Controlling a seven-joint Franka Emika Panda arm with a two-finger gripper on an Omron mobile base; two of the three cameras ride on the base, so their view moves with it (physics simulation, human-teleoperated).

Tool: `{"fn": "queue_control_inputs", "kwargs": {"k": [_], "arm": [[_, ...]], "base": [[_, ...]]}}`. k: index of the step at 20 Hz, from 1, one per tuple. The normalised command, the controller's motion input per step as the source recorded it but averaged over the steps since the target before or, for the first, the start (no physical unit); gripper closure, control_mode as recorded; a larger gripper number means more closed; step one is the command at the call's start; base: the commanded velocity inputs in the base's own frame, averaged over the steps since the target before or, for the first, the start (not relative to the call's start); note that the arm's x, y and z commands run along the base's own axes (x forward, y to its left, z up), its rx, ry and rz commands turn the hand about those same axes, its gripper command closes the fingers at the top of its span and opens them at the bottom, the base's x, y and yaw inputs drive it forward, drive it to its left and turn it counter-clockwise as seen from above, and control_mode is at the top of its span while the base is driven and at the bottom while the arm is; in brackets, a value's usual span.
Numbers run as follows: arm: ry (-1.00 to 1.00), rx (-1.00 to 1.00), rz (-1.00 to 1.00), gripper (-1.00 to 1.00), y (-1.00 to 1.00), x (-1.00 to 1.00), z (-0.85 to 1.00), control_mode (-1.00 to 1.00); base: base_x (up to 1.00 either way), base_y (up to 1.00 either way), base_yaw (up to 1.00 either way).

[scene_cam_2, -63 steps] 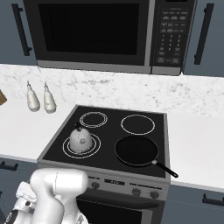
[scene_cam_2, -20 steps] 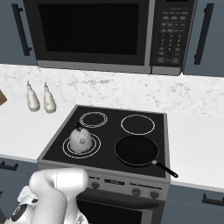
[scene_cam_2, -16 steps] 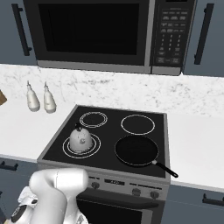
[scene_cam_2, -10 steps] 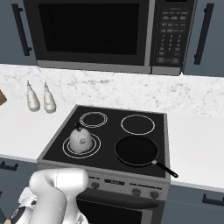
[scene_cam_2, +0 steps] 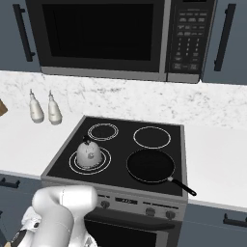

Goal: Pick the kettle from the counter and place it on a stove burner. Then turn the burner on.

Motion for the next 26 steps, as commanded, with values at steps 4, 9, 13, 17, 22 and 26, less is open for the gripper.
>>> {"fn": "queue_control_inputs", "kwargs": {"k": [4, 9, 13, 17, 22, 26], "arm": [[0.00, 0.07, 0.09, -1.00, -0.46, 0.21, 0.18, -1.00], [0.00, 0.07, 0.08, -1.00, -0.34, 0.33, 0.12, -1.00], [0.00, 0.06, 0.07, -1.00, -0.20, 0.41, 0.04, -1.00], [0.00, 0.06, 0.07, -1.00, -0.23, 0.44, 0.05, -1.00], [0.00, 0.06, 0.07, -1.00, -0.33, 0.39, 0.04, -1.00], [0.00, 0.06, 0.09, -1.00, -0.42, 0.31, 0.05, -1.00]], "base": [[0.00, 0.00, 0.00], [0.00, 0.00, 0.00], [0.00, 0.00, 0.00], [0.00, 0.00, 0.00], [0.00, 0.00, 0.00], [0.00, 0.00, 0.00]]}}
